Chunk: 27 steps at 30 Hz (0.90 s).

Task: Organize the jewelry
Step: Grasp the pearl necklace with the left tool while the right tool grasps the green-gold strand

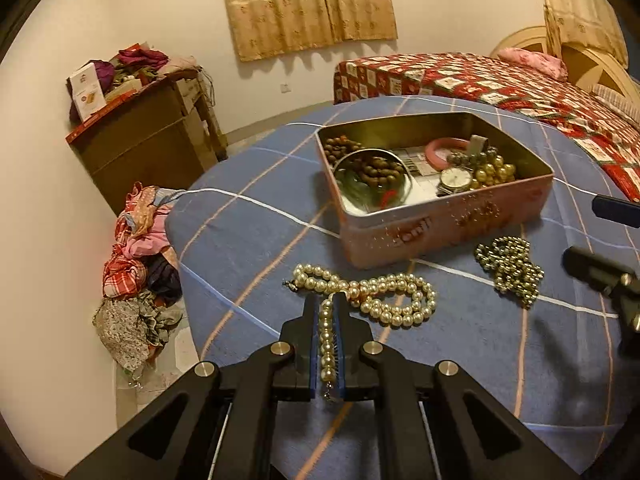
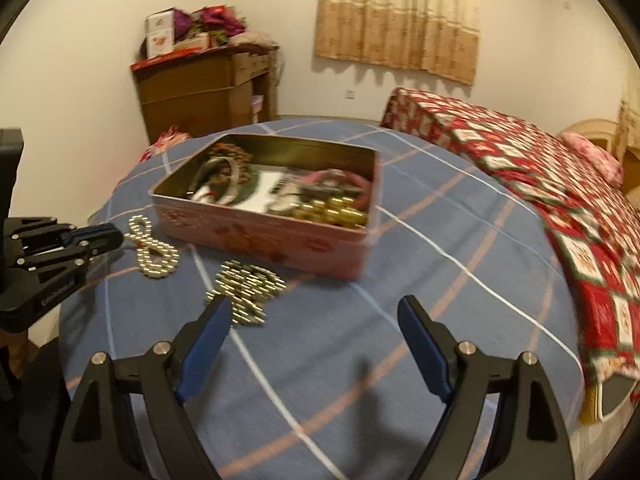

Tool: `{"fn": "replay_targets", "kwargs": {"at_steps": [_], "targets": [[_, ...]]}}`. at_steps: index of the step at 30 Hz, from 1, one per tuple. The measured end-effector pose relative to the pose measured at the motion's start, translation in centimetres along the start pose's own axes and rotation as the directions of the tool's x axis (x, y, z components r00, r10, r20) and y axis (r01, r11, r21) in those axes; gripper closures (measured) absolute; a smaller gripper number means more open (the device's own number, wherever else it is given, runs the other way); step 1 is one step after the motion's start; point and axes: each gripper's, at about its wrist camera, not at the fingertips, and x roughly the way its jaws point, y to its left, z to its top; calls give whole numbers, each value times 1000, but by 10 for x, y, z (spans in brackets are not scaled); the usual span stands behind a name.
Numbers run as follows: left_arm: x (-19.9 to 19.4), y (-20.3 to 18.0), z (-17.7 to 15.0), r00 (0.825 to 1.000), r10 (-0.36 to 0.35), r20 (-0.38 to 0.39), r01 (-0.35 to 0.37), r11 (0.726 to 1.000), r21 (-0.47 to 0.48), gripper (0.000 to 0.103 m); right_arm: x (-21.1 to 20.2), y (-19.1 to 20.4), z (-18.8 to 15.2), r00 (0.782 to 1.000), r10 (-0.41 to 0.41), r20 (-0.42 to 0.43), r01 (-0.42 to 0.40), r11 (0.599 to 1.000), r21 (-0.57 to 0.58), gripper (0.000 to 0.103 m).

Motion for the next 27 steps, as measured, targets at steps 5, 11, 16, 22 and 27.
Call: {"fn": "replay_targets", "kwargs": {"at_steps": [5, 11, 16, 22, 27], "targets": [[8, 6, -3, 1000, -3, -11, 2, 999, -34, 97, 15, 21, 9, 999, 4, -33, -6, 998, -60, 18], [11, 0, -5, 999, -31, -19, 30, 999, -30, 97, 32, 23, 4, 994, 28, -108, -35, 998, -58, 45], [10, -3, -4, 999, -38, -16, 37, 999, -30, 97, 33, 17, 1, 990, 61, -131, -67, 997, -43, 86], [0, -4, -1, 999, -31, 8, 31, 999, -29, 97, 25, 16, 0, 993, 46, -105, -53, 997, -64, 91], [-22, -4, 11, 998, -21, 66, 23, 999, -24, 97, 0, 13, 3, 1000, 4, -20, -6, 996, -93, 91]]}}
